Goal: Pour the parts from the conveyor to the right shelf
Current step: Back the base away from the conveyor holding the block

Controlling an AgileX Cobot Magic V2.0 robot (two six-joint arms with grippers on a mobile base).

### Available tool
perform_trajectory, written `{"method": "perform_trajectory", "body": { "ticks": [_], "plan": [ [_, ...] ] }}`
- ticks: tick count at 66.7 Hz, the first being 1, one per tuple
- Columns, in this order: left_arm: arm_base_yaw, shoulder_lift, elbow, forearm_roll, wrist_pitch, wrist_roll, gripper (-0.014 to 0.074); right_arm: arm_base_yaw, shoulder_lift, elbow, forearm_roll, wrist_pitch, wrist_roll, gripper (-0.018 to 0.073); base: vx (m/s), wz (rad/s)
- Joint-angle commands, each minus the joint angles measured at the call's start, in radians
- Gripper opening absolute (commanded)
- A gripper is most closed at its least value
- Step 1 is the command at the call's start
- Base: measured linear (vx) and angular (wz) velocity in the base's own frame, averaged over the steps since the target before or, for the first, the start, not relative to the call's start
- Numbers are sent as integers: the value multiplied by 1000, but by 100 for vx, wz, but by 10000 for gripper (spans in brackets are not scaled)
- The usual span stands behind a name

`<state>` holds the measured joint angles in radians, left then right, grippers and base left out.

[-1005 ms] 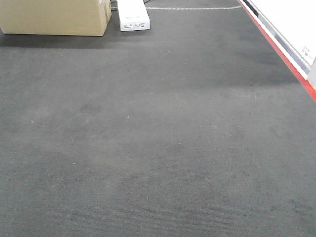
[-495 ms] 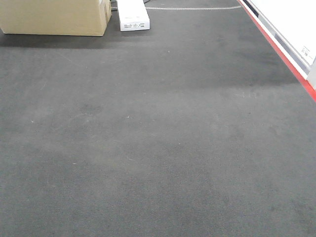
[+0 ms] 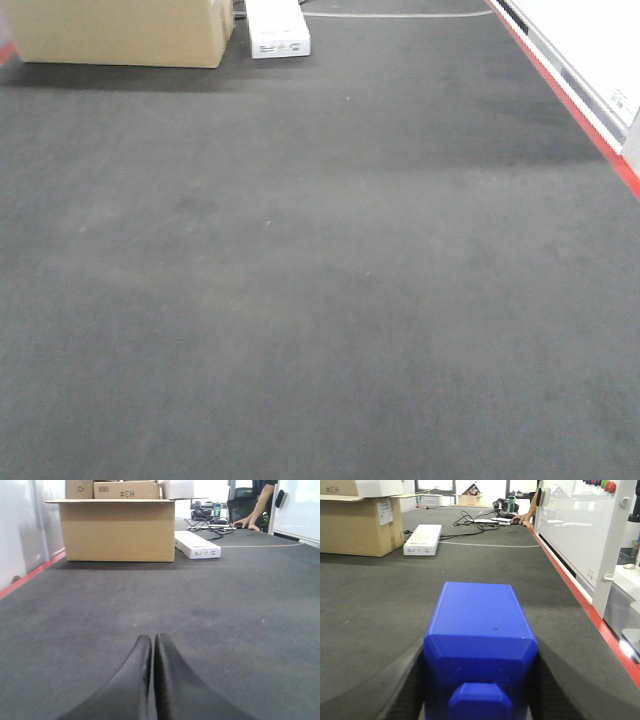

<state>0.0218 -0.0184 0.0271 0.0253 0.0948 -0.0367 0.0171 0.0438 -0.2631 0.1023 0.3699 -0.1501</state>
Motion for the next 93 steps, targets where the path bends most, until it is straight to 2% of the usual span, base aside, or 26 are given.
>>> {"method": "perform_trajectory", "body": {
  "ticks": [1,93],
  "plan": [
    [-6,-6,-20,-6,-72,-7,-6,2,13,-26,-2,-84,-1,-2,-17,10],
    [-6,-6,-20,-6,-72,-7,-6,2,13,-26,-2,-85,-1,-2,-35,2]
  ]
}}
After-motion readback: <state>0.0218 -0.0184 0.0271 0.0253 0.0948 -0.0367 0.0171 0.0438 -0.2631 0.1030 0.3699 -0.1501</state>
